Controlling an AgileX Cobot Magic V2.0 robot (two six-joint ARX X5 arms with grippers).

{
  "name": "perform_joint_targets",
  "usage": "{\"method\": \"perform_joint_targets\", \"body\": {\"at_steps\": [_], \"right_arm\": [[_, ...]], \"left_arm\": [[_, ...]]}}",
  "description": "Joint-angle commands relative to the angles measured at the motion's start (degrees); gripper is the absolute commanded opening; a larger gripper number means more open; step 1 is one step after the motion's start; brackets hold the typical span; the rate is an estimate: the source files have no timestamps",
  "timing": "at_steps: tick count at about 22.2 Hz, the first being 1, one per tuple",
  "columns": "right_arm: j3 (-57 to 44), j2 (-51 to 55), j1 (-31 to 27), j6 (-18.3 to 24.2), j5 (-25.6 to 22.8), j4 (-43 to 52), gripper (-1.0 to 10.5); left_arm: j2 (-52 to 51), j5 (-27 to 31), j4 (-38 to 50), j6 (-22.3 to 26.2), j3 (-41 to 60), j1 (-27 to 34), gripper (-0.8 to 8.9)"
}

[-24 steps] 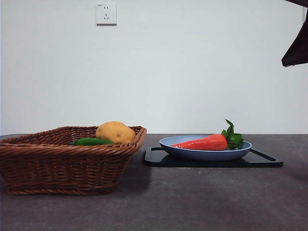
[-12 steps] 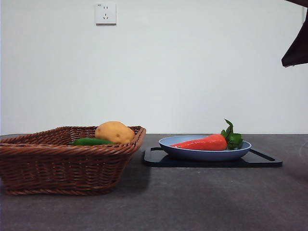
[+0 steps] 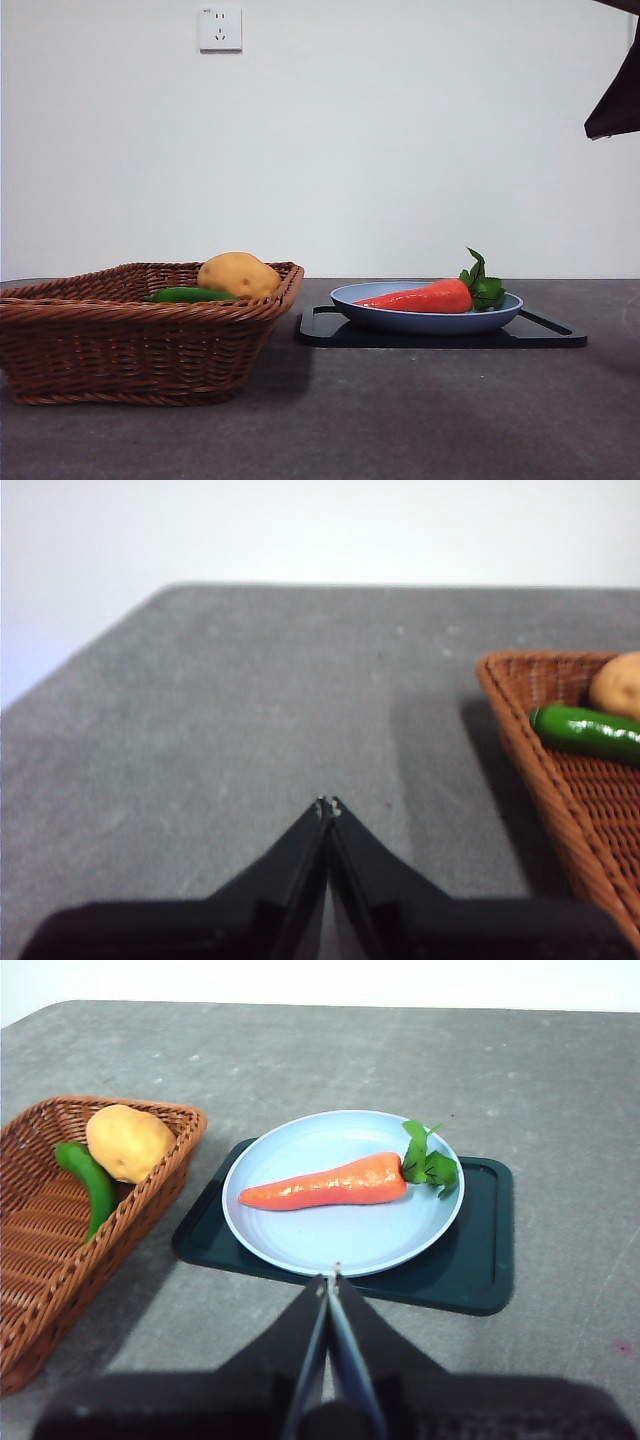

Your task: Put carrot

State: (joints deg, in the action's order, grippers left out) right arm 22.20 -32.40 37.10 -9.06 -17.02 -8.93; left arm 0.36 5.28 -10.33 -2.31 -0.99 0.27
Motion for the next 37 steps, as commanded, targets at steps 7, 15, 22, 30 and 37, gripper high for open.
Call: {"method": "perform_joint_targets", "body": {"at_steps": [7,15,22,30,37], "right_arm": [[0.33,-0.07,0.37,-0.52,-0.31,0.76,0.0],[0.33,-0.07,0.37,-0.52,-0.31,0.76,0.0],[-2.91,14.75,-6.97,4.66,-2.10,-1.86,0.0],[-15.82,28.17,-31.52,3.98,23.10,-1.62,0.0],[-20.04,30.34,-33.75,4.07,22.88,-1.62,0.0]], "left_arm": [[-0.28,-0.92,0.94,-1.31,0.57,0.17,0.08],[-0.28,-0.90,0.94,-1.31,0.57,0.17,0.08],[-0.28,-0.92,0.94,-1.31,0.57,0.17,0.08],[-0.28,-0.92,0.96,-1.31,0.57,0.17,0.08],[-0.28,-0.92,0.96,-1.31,0.57,0.17,0.08]]}}
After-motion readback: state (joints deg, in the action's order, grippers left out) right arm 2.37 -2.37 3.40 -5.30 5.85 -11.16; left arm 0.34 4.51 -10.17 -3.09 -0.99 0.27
